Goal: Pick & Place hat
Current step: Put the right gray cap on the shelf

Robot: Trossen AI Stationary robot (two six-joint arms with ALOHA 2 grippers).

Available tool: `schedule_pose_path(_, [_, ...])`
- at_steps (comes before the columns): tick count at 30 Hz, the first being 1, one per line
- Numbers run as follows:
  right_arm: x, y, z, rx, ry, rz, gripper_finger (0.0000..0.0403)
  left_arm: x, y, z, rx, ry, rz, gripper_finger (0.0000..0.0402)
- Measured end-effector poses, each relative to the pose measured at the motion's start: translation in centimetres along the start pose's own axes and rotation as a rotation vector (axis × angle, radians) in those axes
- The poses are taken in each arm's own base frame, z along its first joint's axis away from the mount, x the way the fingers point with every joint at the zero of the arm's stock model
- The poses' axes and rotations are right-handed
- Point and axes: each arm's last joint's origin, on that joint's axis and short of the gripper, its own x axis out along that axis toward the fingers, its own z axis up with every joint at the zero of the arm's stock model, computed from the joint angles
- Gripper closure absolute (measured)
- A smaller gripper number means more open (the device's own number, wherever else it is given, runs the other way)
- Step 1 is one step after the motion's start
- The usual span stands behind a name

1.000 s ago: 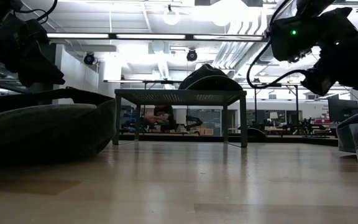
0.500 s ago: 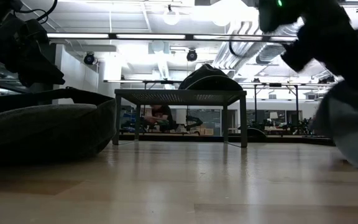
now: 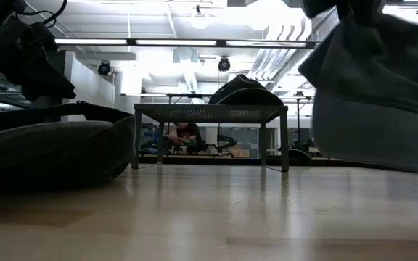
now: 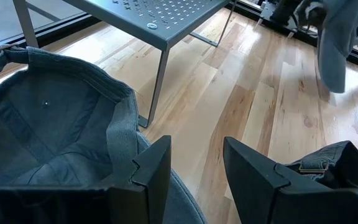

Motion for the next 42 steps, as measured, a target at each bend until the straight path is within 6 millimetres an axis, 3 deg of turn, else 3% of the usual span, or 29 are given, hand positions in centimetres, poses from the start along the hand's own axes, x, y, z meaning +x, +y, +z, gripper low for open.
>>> schedule_pose_path(11, [-2.5,1.5,-0.1,-0.196,-0.061,0.056,0.0402,0.0,0.0,0.0,0.0,0.0,0.0,0.0257])
schedule_pose_path(20, [-2.7,2.1,0.1,-0.257,-0.065,0.145,0.0403,0.0,0.0,0.0,0.0,0.0,0.0,0.0257])
schedule_pose_path(34, [-3.1,5.5,1.6,-0.294,-0.258,0.381,0.0403,0.0,0.0,0.0,0.0,-0.002,0.003,0.0257])
schedule_pose_path(42, [-3.5,6.8,1.9,-0.28,-0.35,0.446,0.0403,-0.2,-0.5,1.9,-0.14,-0.201,-0.043,0.0257])
